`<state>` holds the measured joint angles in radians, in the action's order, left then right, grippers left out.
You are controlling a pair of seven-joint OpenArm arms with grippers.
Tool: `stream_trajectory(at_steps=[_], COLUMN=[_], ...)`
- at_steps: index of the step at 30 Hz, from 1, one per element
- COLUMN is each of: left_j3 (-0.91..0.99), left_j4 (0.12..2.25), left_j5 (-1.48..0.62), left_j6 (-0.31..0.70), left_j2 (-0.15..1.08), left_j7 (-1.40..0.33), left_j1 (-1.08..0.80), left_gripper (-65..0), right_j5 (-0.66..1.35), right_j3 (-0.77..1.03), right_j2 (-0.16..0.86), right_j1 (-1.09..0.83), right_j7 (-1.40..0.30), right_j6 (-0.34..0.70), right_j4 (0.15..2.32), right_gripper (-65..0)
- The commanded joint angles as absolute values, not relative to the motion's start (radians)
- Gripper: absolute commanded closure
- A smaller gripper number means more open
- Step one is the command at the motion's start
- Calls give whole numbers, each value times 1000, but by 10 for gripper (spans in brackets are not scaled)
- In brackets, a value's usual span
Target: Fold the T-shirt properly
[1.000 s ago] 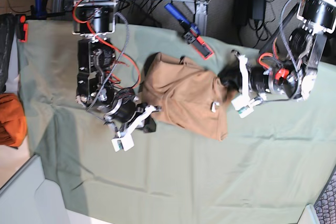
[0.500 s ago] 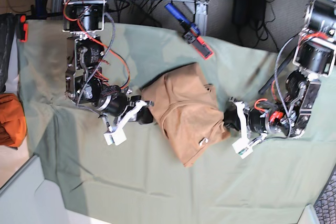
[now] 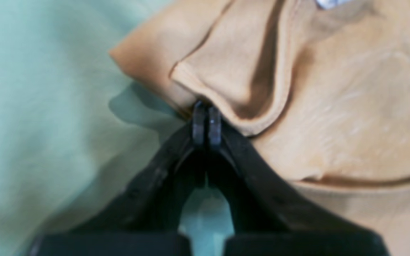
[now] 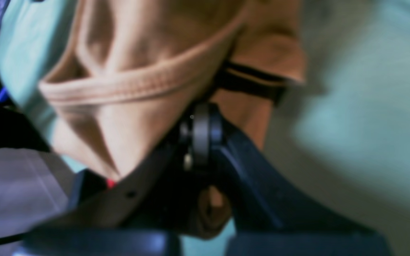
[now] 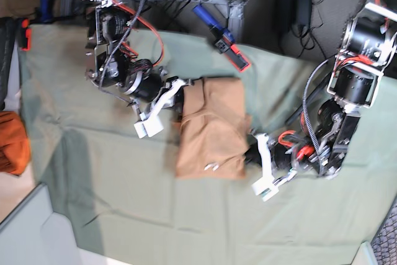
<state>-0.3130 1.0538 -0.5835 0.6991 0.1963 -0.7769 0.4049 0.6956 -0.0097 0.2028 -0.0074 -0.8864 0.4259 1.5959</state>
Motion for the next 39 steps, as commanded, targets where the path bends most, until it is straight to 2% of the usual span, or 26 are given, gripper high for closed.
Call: stream_trajectory(at_steps=[1,8,12,15,21,25,34,39], left_j3=[-310,-310,-306,-306,-306,-306,-278,-189], left_j4=[1069,1069,1071,1071,1073,1073,1074,1075], left_j5=[-603,-602,-623,-698,-847,-1042,-1268,-1339], left_j6=[698,698,698,698,698,698,698,698], left_j2=[197,197,220,256,355,417,574,635], left_j7=[-753,-734,-788,-891,-979,-1133,-1289,-1335], left_j1=[435,458,485,514,529,512,403,332], left_gripper=[0,0,0,0,0,0,0,0], right_j5=[717,714,707,709,723,766,816,820], right_j3=[-6,-6,36,107,251,311,328,328], right_j2=[202,187,187,187,195,226,291,297], right_j1=[-3,-34,-34,-33,-23,-29,-98,-149], right_j7=[-872,-872,-871,-862,-862,-892,-928,-928], right_j6=[547,547,546,546,547,547,547,547], right_j4=[1628,1666,1666,1666,1666,1666,1667,1668], right_gripper=[0,0,0,0,0,0,0,0])
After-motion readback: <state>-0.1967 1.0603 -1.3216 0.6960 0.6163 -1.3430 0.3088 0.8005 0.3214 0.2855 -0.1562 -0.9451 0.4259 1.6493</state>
